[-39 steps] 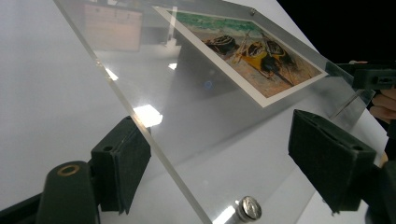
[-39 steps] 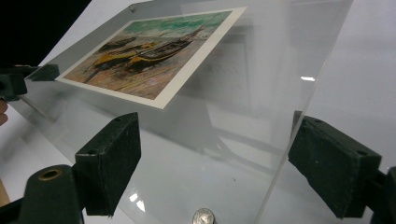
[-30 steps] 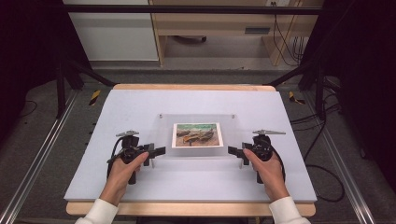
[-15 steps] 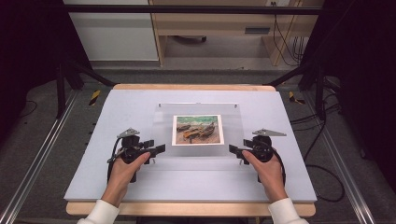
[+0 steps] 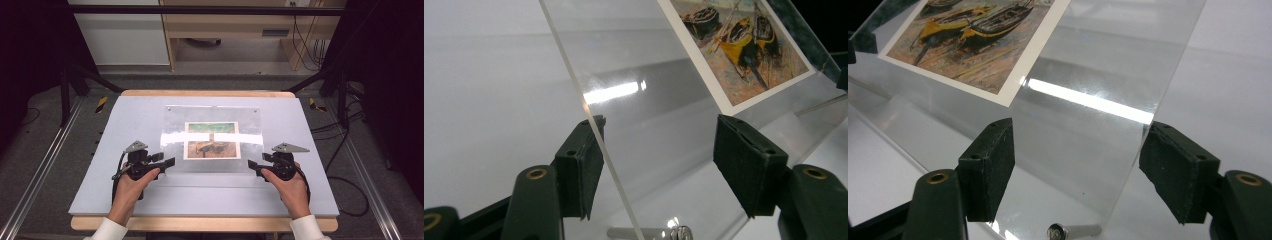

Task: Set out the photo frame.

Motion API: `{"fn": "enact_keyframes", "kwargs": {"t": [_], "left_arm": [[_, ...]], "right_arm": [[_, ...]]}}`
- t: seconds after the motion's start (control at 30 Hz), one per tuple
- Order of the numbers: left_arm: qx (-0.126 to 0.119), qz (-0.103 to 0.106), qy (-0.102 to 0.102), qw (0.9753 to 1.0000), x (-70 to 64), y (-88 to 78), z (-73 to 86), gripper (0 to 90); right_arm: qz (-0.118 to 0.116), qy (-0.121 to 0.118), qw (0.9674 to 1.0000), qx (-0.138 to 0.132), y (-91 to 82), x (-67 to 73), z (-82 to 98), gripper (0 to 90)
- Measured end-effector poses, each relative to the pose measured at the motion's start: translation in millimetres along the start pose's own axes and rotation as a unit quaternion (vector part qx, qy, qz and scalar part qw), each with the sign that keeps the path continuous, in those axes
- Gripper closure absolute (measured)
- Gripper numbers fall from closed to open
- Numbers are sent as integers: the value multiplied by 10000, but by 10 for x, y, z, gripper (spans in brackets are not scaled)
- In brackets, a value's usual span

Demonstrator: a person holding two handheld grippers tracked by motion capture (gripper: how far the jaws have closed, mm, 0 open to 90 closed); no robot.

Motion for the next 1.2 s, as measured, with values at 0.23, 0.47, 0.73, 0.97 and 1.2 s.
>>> {"fn": "enact_keyframes", "kwargs": {"t": [0.23,0.47,0.73,0.97,1.2], "left_arm": [[-26,-27,44,10000,-44,-49,32,399],[-27,-49,64,10000,-62,-70,49,412],[-23,-66,69,10000,-66,-75,51,415],[-23,-88,96,9999,-82,-82,61,417],[-21,-110,109,9999,-103,-96,79,426]], "right_arm": [[88,-156,9998,-44,-70,39,29,342],[117,-188,9997,-39,-99,52,41,358],[112,-211,9997,-69,-100,44,47,363],[108,-240,9996,-87,-113,45,57,371],[148,-278,9994,-107,-138,59,72,383]]}}
Point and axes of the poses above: each handheld gripper's, and its own axes: y roughly forward along the jaws, z roughly out of its underside, x roughly to its left, the point moved 1 cm from there along y, roughly forward along the jaws, and after that the axes turned 11 degrees about z, right-handed, at the moved point
